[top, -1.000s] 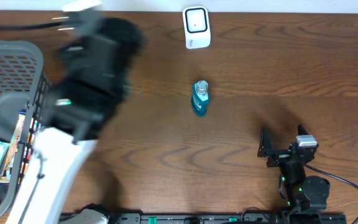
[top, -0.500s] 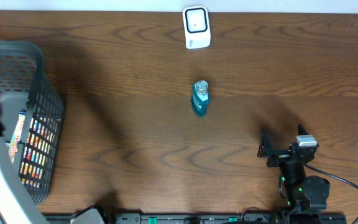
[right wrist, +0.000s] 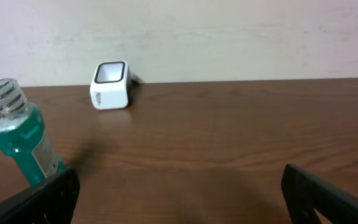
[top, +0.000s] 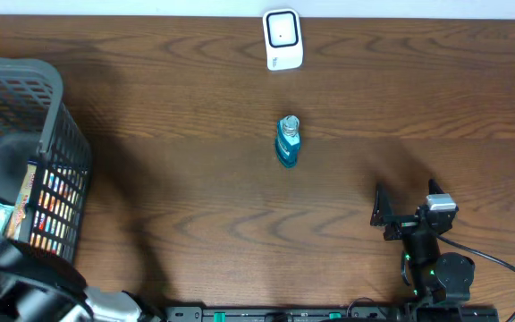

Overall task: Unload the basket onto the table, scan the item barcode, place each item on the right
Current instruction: 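Move the left gripper back into the basket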

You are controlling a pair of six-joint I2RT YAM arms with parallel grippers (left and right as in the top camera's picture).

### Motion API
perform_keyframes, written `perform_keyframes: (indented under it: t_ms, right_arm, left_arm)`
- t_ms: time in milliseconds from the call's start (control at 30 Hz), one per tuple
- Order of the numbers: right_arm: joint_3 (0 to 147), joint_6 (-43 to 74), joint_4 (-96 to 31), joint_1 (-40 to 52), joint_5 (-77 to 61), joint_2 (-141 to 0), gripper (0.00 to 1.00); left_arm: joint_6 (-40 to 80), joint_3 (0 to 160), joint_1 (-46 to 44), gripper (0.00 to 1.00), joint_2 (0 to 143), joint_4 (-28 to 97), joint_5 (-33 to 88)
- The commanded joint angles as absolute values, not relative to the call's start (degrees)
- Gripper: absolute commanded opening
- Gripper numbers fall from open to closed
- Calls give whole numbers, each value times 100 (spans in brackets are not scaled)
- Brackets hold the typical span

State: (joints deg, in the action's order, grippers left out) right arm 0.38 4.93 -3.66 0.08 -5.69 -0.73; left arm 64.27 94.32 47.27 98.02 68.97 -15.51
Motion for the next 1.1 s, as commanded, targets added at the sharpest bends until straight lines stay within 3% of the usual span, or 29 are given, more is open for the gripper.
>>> perform_keyframes:
  t_ms: [0,267,1067]
  right_arm:
    - [32,419,-390,25,-548,-67,99]
    - [32,419,-390,25,-548,-64,99]
    - [32,419,-390,25,-548,-64,99]
  left_arm:
    - [6394,9386,4818,90,10333,6934,-1828]
    - [6388,9386,4821,90,11225,6928,-2792]
    - [6064,8646,4814,90,12237,5900,-2790]
